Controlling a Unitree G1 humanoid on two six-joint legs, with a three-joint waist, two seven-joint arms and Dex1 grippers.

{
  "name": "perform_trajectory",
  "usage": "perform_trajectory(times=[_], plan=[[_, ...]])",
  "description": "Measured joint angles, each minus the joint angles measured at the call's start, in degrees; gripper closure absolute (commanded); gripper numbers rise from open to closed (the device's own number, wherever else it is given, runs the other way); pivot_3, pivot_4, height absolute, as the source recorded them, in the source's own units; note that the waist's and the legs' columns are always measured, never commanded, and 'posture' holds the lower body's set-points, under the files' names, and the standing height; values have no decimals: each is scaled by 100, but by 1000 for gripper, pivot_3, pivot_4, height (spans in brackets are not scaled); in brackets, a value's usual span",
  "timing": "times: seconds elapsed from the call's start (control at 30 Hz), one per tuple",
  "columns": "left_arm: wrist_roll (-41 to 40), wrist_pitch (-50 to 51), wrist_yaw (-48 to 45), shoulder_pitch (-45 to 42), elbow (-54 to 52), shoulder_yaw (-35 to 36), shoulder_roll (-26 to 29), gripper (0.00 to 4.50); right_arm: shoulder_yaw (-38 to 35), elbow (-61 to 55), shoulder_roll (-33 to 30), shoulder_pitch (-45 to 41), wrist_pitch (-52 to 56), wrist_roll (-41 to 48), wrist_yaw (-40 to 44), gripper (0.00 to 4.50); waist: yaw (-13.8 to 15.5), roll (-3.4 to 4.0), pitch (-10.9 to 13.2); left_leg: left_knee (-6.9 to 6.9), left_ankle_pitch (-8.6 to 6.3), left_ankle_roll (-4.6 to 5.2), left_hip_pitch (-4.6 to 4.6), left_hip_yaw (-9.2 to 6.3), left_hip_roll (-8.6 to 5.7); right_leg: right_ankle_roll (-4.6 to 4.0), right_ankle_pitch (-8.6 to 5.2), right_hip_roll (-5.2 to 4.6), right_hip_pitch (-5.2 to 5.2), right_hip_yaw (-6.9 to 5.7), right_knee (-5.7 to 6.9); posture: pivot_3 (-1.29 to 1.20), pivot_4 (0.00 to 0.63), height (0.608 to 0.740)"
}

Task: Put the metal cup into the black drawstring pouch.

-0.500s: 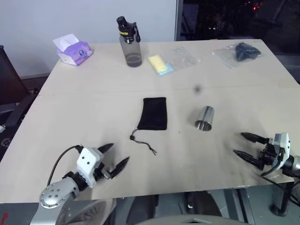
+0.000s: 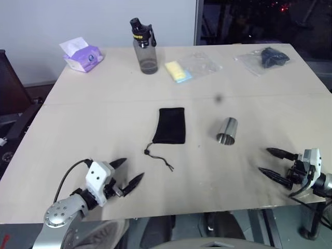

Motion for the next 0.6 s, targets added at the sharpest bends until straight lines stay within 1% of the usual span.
perform_trajectory(times=[0.37,0.47,0.6], plan=[[10,-4,-116,-95,5,-22,-6,77,2,-97,61,29,4,7,-2,39,2,-2,2,0,0,0,-1,0,0,0,0,0,0,0,0,0,150,740],[15,-14,-175,-139,2,-77,-5,77,77,-593,107,356,7,9,8,39,14,-3,3,0,0,0,-6,-7,0,1,-1,1,-1,-6,-1,0,150,740],[74,-12,-170,-302,-63,-151,-1,77,136,-1590,372,968,41,74,-183,39,18,-6,5,0,0,0,-9,-11,2,2,-2,-1,-1,-9,-1,0,150,740]])
